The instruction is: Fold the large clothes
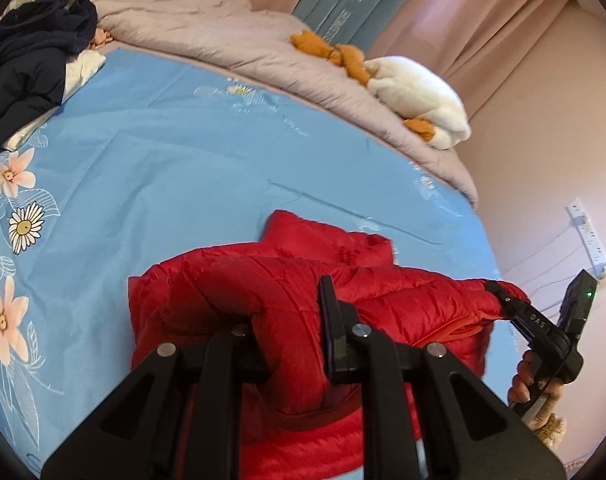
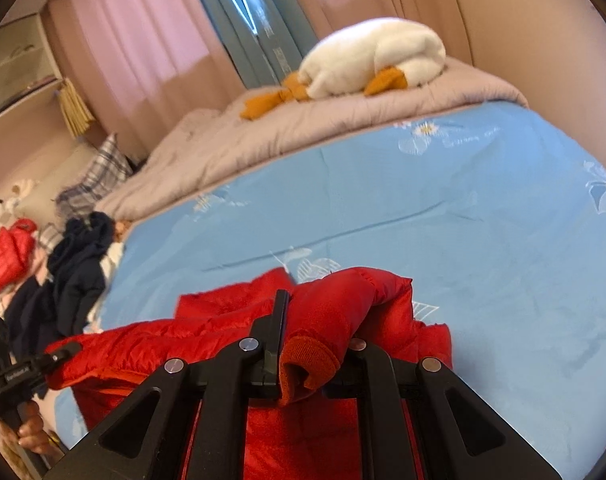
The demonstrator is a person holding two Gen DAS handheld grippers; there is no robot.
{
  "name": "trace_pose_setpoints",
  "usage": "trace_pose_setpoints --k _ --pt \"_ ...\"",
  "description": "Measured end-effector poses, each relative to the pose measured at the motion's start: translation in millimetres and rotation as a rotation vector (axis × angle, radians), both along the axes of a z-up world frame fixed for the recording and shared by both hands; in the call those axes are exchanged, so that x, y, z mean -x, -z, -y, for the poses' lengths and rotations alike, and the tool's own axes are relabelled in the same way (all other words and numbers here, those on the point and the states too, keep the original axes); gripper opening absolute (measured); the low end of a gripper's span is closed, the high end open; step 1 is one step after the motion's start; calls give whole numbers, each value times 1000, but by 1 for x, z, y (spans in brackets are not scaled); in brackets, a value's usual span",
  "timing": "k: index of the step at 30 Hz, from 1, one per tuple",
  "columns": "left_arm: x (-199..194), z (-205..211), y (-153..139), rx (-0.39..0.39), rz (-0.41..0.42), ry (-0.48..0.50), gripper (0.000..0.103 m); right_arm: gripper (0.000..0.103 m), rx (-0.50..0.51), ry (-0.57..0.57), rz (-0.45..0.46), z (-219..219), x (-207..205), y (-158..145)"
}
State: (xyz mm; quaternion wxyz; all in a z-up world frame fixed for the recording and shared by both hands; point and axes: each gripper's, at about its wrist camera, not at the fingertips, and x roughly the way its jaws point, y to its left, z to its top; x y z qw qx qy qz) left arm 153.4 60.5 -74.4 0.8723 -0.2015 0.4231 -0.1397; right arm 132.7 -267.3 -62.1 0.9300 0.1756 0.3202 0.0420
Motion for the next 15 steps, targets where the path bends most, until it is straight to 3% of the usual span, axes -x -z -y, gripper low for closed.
trace_pose_setpoints --k 9,15 --pt "-32 1 26 -16 -63 -14 23 12 -22 16 -87 5 -30 21" --pt "-30 -7 14 40 -59 24 34 27 -45 -8 -58 13 -23 11"
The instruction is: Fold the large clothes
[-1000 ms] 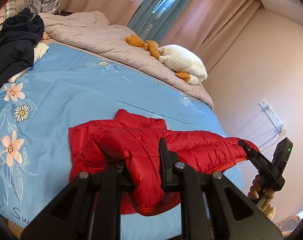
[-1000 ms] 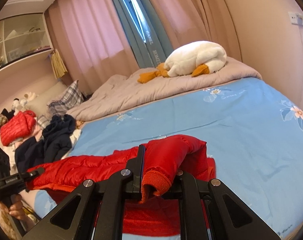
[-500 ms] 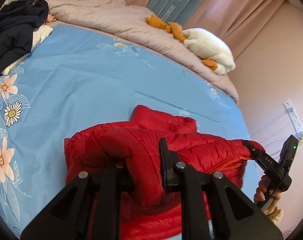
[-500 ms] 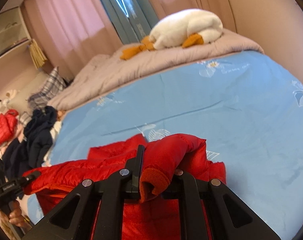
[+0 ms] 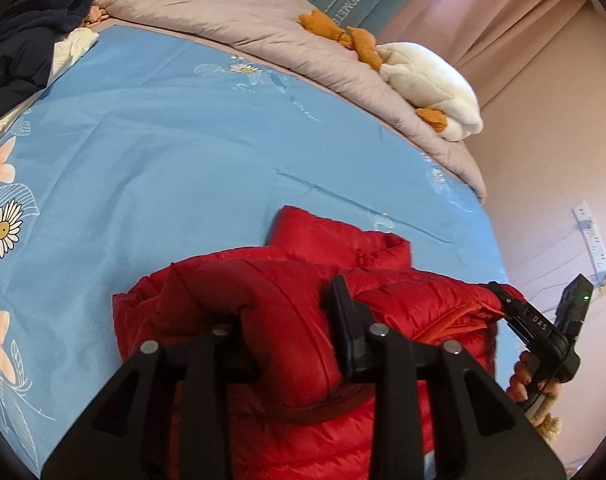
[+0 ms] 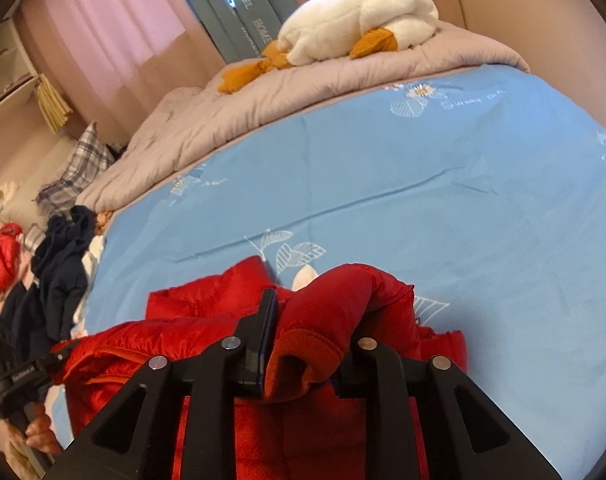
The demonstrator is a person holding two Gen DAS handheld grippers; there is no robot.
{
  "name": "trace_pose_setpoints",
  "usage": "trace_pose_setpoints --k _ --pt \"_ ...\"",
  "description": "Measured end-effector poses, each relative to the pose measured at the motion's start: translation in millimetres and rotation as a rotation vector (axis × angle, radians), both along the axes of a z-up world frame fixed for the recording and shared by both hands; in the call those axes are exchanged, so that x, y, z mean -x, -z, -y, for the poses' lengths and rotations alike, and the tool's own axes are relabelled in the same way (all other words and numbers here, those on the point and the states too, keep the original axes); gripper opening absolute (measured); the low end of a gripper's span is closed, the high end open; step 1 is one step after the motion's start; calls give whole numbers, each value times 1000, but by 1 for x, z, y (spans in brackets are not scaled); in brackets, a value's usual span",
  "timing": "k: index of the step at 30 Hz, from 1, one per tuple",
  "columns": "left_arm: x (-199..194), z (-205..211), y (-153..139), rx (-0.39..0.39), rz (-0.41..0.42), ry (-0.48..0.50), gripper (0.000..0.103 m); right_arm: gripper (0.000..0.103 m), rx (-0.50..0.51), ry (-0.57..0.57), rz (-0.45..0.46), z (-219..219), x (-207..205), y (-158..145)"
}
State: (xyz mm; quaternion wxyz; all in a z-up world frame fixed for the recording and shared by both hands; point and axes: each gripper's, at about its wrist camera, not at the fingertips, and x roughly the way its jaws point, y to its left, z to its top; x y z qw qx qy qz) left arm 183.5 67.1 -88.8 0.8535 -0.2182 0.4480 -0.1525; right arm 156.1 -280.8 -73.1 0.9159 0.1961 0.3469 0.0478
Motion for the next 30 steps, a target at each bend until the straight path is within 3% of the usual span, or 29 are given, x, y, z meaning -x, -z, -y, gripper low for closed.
trace_pose_setpoints --k 2,4,7,8,10,14,20,28,30 --pt "4 -4 -5 28 2 10 45 53 8 24 33 4 7 -7" --pt "8 -4 -10 42 5 14 52 70 30 64 78 10 16 -16" --pt "16 -4 -17 69 13 36 70 70 35 60 95 16 24 -24" --pt "19 -5 -20 72 23 40 81 70 34 58 91 18 24 -24" --pt "27 -8 -29 32 69 -7 91 70 42 50 81 20 26 -23" --pt "34 -18 -39 -49 144 -73 92 70 62 70 77 22 27 -22" --pt "20 -28 -25 -91 95 -93 92 73 75 98 67 32 28 -22" --pt "-17 -26 7 -171 13 -77 90 73 113 18 -59 25 -9 0" --pt "-24 -24 16 -195 -2 -78 86 73 136 9 -84 20 -17 5"
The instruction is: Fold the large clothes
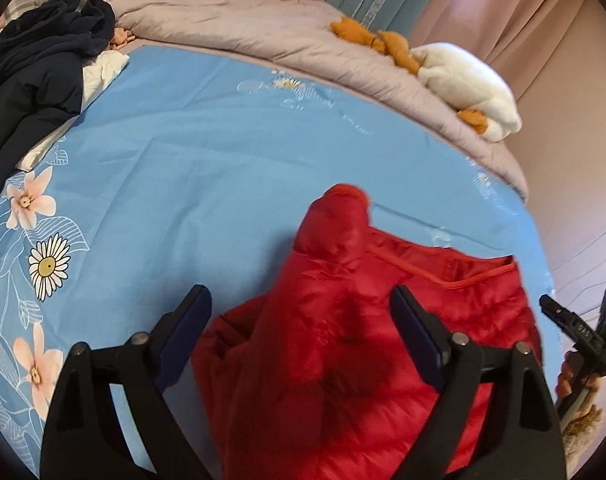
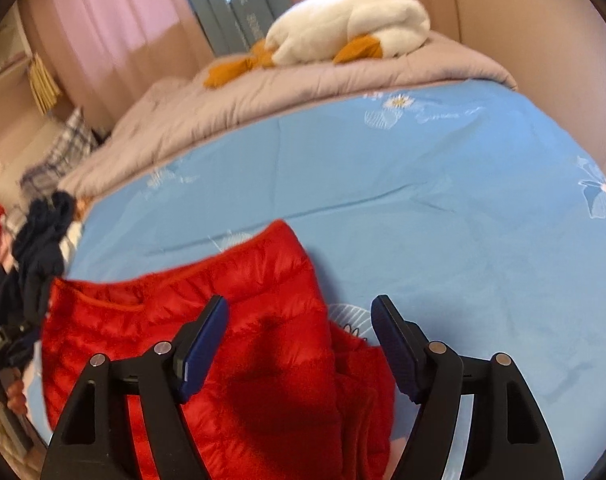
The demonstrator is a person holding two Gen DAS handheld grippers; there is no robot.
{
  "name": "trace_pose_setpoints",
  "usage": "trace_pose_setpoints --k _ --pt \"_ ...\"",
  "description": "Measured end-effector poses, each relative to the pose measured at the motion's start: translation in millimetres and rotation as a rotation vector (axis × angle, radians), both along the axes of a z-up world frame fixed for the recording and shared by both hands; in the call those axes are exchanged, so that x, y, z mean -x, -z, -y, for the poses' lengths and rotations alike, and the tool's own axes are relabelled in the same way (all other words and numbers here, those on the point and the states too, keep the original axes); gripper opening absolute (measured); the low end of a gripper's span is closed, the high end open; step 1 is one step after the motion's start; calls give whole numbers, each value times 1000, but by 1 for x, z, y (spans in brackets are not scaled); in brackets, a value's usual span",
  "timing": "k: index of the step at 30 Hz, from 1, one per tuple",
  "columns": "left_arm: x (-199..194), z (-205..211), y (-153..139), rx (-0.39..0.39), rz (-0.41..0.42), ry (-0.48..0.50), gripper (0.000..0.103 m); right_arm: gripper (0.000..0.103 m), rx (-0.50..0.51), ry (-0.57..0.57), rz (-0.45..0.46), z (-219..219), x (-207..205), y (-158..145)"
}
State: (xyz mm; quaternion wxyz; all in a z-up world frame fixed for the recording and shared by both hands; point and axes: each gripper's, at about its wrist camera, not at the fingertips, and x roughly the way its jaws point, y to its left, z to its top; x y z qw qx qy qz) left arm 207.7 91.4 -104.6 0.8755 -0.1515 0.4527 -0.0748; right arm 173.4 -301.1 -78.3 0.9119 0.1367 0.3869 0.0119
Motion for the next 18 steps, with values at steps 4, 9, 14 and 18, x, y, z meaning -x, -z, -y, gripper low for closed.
trace_pose_setpoints --k 4,9,14,18 --pt "-12 0 16 -42 -34 0 54 73 25 -31 -41 -9 -12 9" --pt "-17 2 24 -44 -43 6 12 34 77 -60 -66 -20 -20 17" --pt "-17 -2 9 -24 4 -24 11 3 96 -8 -19 -14 -16 6" --pt "-30 -3 7 4 -6 -35 11 2 72 38 31 -6 -15 -9"
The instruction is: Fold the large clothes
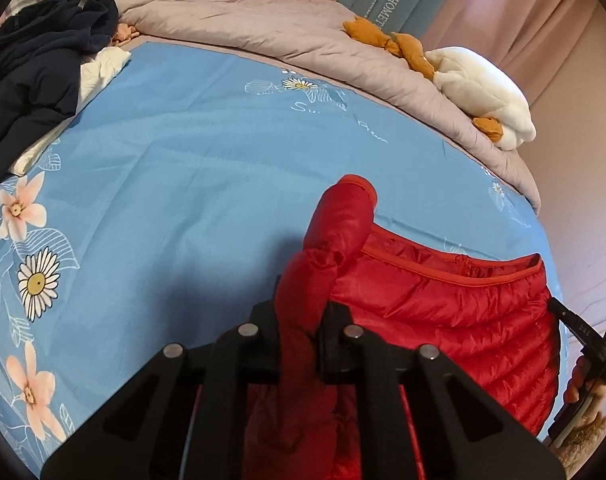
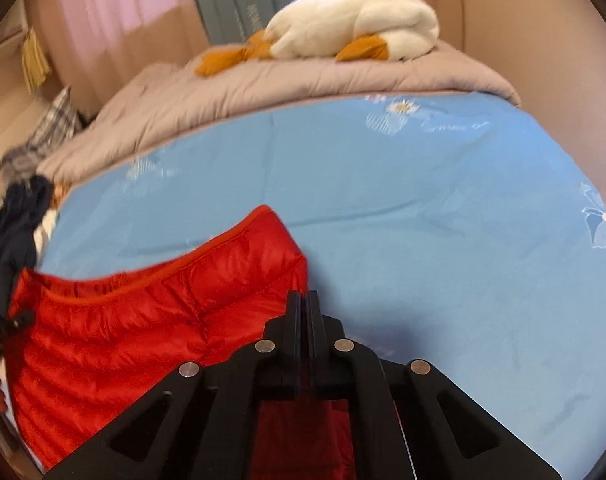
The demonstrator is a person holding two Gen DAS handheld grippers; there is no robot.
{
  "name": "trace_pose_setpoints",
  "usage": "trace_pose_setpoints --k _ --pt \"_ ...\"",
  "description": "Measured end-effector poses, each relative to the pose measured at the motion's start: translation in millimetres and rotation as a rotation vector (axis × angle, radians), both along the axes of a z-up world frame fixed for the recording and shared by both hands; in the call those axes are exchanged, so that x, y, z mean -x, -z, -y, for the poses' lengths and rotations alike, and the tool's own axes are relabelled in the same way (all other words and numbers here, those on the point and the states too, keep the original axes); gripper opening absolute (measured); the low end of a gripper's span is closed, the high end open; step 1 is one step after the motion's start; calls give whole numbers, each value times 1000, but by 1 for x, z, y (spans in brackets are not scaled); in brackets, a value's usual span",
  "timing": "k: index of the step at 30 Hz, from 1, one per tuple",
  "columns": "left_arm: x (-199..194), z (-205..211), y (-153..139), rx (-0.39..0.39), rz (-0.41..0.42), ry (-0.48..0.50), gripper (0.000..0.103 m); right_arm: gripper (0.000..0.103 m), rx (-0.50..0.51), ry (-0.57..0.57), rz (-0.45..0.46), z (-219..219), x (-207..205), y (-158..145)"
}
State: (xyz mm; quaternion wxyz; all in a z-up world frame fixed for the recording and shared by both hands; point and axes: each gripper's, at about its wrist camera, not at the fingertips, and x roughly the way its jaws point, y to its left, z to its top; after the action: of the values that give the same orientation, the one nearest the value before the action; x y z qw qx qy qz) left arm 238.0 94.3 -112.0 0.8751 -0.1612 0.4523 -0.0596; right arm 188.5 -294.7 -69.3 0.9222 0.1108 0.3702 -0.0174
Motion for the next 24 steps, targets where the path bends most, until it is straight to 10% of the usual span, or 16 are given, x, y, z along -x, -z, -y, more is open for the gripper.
trace_pose_setpoints --k 24 --pt "-8 5 24 -65 -61 -3 26 0 64 98 -162 11 -21 43"
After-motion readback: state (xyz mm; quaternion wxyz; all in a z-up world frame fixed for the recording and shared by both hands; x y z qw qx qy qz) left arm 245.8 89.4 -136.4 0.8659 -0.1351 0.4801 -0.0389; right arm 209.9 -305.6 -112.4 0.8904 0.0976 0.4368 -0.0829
